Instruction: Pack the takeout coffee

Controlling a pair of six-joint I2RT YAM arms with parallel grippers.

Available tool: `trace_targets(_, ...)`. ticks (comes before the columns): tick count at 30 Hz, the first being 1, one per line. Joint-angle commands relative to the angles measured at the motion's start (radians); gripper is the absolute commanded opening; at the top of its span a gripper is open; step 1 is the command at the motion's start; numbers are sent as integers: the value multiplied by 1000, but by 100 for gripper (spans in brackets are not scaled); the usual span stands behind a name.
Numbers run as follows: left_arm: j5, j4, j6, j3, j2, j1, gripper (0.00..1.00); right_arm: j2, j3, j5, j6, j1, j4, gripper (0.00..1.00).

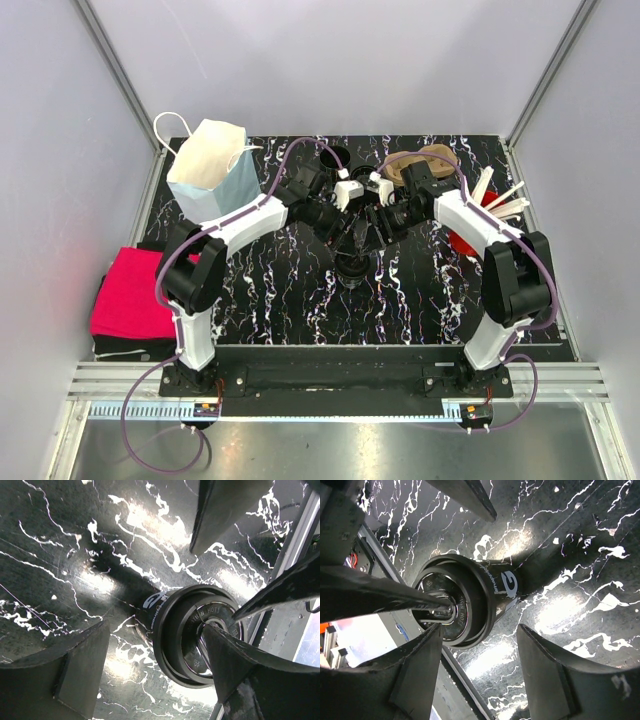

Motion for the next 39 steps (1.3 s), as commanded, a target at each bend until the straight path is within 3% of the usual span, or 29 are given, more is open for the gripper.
trace_targets(1, 29, 11, -1, 62, -29, 15, 80, 10, 41, -40, 14, -5, -4, 68)
trace_targets(9, 85, 8, -7, 76, -63, 34, 81, 12, 29, -35, 25, -2, 4, 69)
trace_targets(23, 197, -45, 112, -217, -270, 107, 82, 16, 22, -5, 37, 37, 25, 71)
trace_targets(39, 213, 65, -21, -288, -204, 77, 82, 25, -1, 71, 25, 78, 32, 71)
